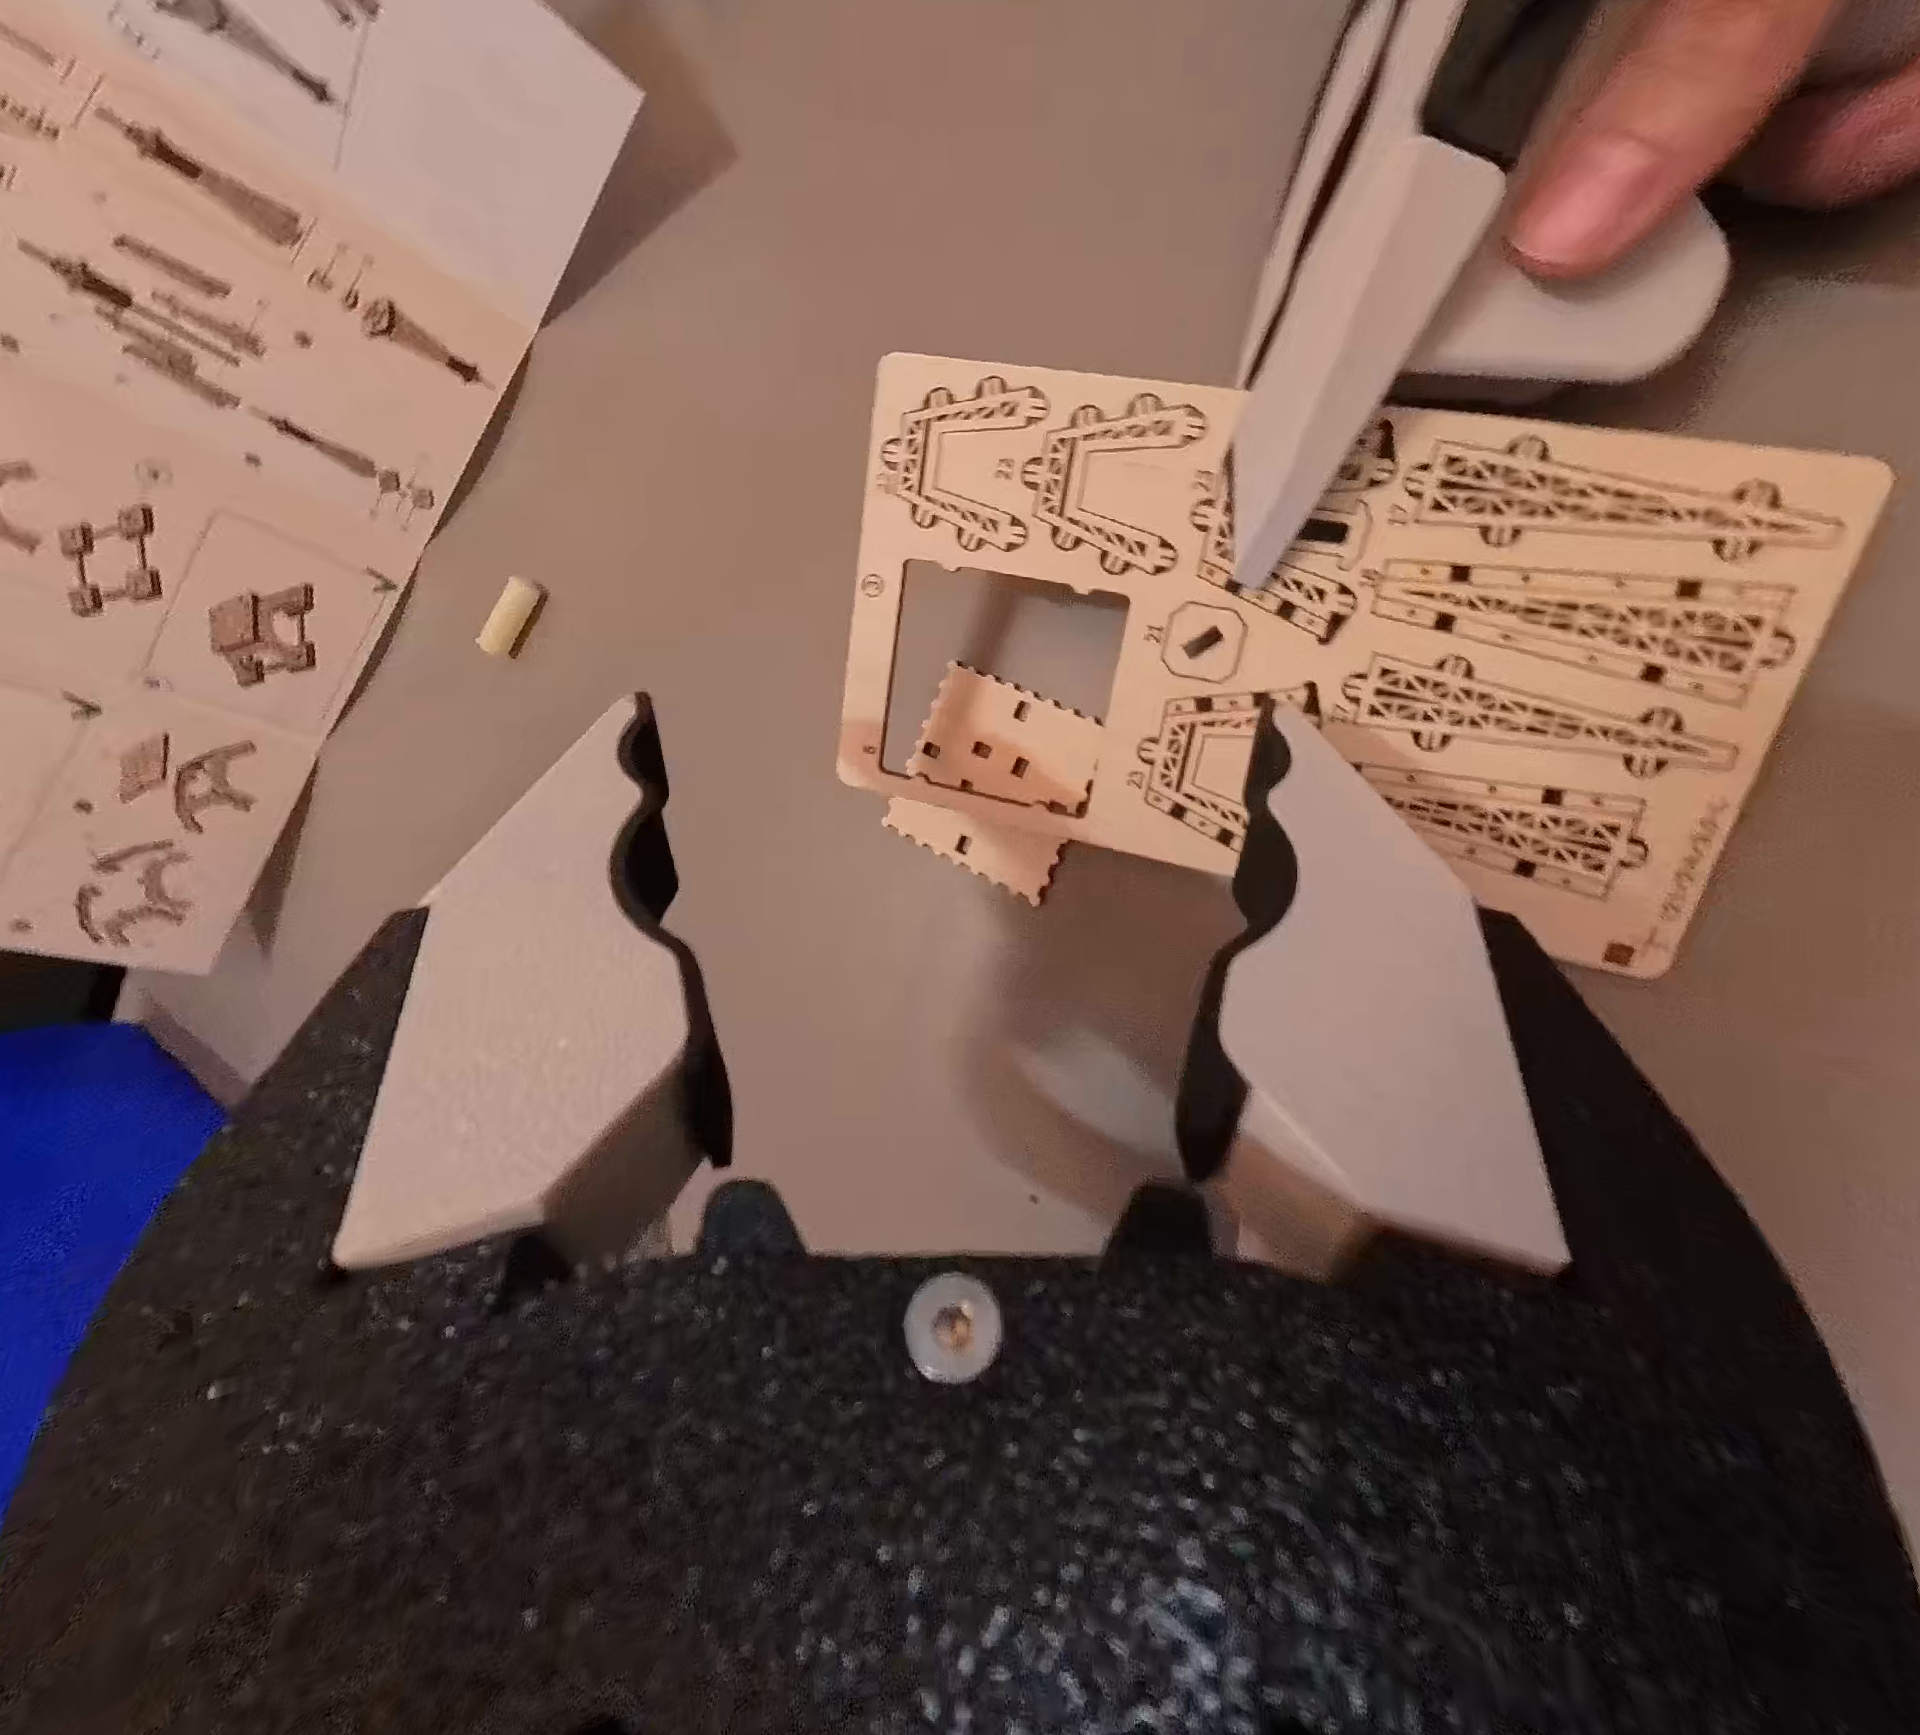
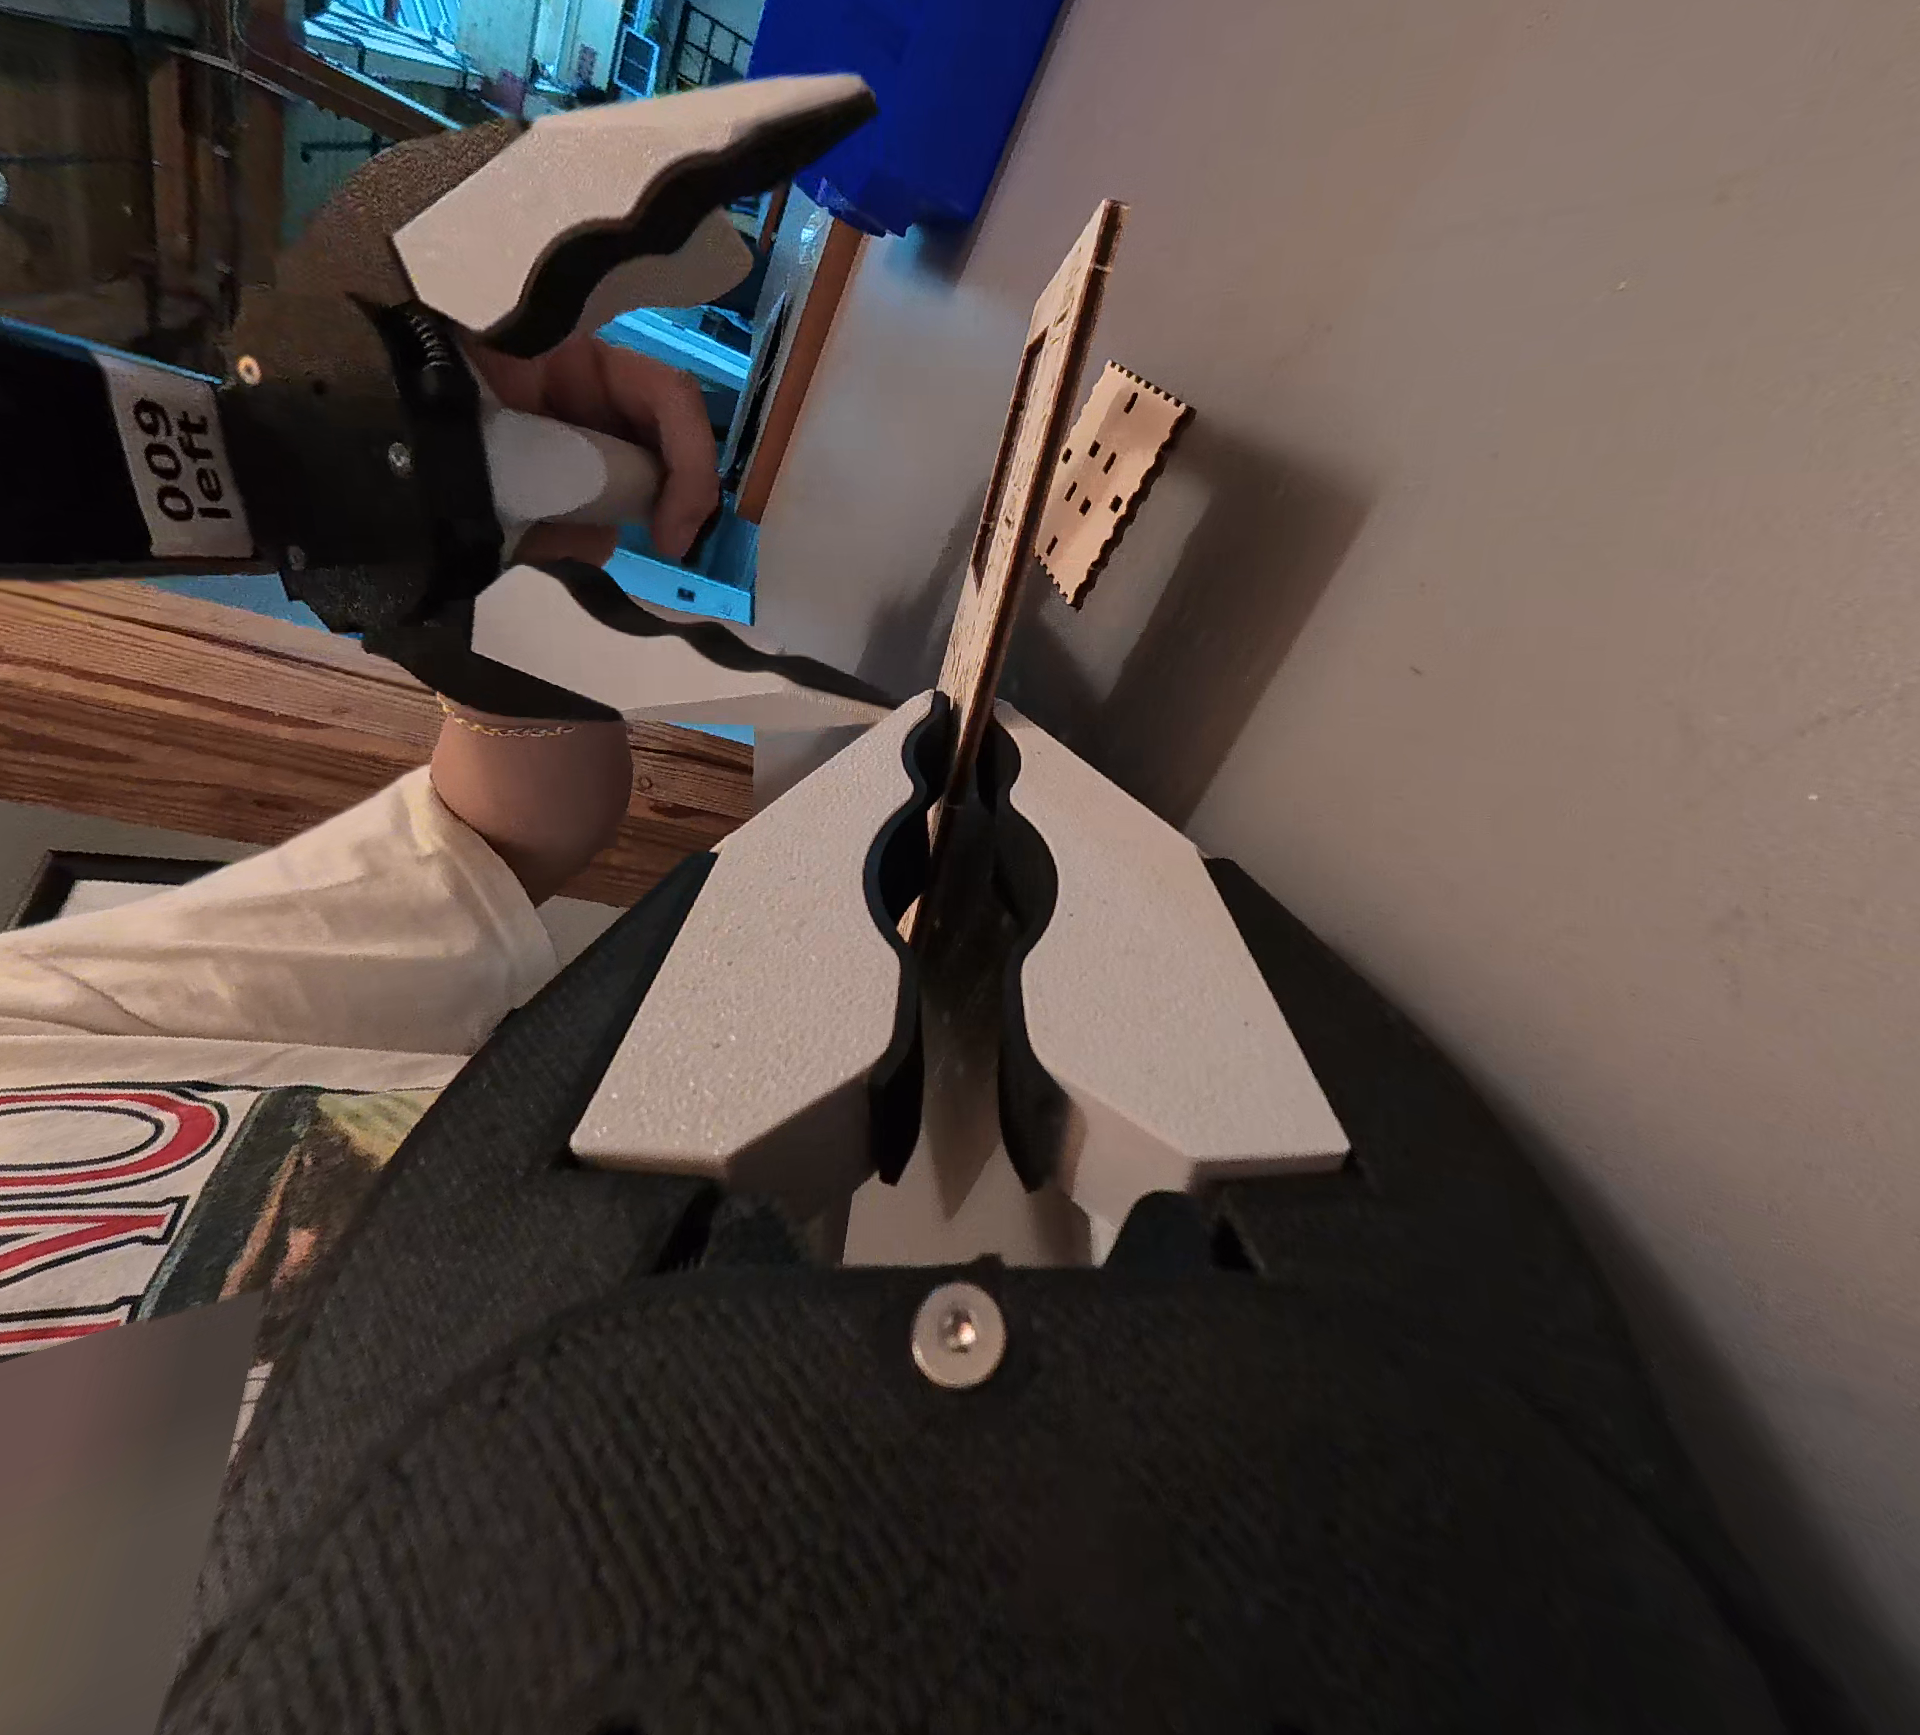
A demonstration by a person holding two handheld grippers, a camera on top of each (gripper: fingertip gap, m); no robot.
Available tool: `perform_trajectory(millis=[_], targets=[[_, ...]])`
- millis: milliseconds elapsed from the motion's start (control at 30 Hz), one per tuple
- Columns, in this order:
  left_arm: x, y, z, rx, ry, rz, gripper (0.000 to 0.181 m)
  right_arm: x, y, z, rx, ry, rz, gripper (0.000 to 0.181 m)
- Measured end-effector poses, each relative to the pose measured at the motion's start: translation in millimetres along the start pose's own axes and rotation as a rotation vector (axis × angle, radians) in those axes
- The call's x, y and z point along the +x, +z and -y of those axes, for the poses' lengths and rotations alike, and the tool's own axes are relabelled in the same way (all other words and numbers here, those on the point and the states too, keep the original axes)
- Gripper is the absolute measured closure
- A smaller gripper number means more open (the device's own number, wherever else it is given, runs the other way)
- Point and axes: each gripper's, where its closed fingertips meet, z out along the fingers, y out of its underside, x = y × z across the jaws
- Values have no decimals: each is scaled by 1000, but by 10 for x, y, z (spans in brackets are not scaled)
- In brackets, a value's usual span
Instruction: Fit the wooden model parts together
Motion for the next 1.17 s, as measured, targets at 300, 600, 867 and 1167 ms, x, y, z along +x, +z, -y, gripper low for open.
perform_trajectory(millis=[300, 600, 867, 1167], targets=[[-96, 27, -104, -33, -242, 10, 74, -17, -35, 53, 42, -3, 12, 179], [-41, 92, -262, -33, -485, -24, 68, 14, -41, 76, 58, -3, -10, 178], [-36, 123, -272, -79, -427, 4, 64, 34, -35, 68, 53, -5, -26, 178], [-31, 114, -185, -145, -264, 37, 71, 42, -30, 64, 48, 9, -27, 177]])
